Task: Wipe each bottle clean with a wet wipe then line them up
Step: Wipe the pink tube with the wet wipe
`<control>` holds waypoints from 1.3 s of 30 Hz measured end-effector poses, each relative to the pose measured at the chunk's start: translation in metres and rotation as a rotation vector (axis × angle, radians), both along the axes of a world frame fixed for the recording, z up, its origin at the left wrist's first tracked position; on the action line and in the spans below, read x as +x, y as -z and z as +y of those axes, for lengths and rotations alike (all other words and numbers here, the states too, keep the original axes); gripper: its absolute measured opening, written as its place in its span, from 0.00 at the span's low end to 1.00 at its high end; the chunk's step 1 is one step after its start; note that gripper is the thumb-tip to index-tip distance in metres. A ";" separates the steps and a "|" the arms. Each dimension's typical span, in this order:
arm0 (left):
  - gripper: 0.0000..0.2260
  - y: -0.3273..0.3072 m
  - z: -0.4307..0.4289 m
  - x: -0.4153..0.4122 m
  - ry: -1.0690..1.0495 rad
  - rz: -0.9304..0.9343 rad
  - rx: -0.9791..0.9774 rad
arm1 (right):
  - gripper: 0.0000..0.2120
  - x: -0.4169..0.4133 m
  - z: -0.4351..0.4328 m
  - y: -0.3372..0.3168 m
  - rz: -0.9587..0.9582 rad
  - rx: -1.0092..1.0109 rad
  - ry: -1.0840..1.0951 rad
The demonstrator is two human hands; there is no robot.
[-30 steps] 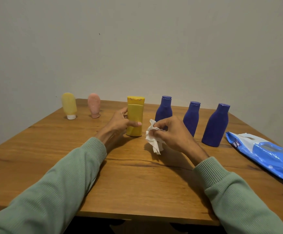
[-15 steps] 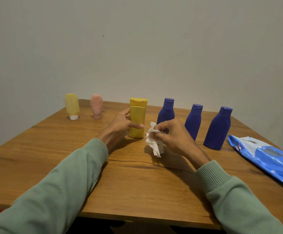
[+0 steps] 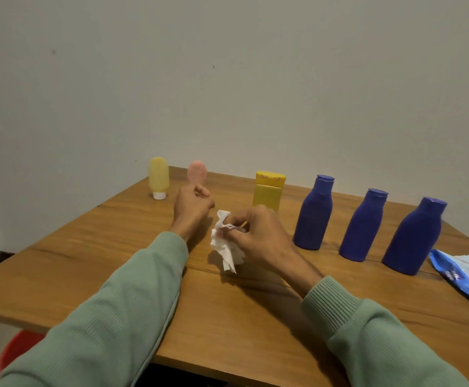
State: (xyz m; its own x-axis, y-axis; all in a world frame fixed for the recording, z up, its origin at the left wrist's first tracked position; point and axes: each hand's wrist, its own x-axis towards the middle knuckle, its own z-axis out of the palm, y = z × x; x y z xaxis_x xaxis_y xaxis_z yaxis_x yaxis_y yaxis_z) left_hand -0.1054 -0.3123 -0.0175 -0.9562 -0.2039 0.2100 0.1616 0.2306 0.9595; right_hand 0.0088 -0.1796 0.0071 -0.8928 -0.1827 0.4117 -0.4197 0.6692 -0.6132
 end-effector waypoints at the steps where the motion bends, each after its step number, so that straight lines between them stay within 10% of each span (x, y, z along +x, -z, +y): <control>1: 0.11 0.003 -0.002 -0.003 -0.033 -0.014 0.015 | 0.06 -0.004 -0.004 0.000 0.014 0.002 0.014; 16: 0.25 0.010 -0.015 -0.059 -0.256 -0.036 -0.443 | 0.06 -0.039 -0.019 0.006 0.047 0.024 0.057; 39: 0.32 -0.010 -0.018 -0.035 -0.118 0.009 -0.337 | 0.06 -0.005 -0.001 -0.014 0.087 -0.025 0.025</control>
State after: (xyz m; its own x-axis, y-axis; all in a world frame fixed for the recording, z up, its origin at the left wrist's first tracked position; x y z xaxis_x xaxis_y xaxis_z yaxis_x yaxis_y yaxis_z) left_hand -0.1401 -0.3306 -0.0071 -0.9282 -0.2303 0.2923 0.1230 0.5515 0.8251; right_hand 0.0041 -0.1801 0.0209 -0.8576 -0.1492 0.4921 -0.4554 0.6650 -0.5920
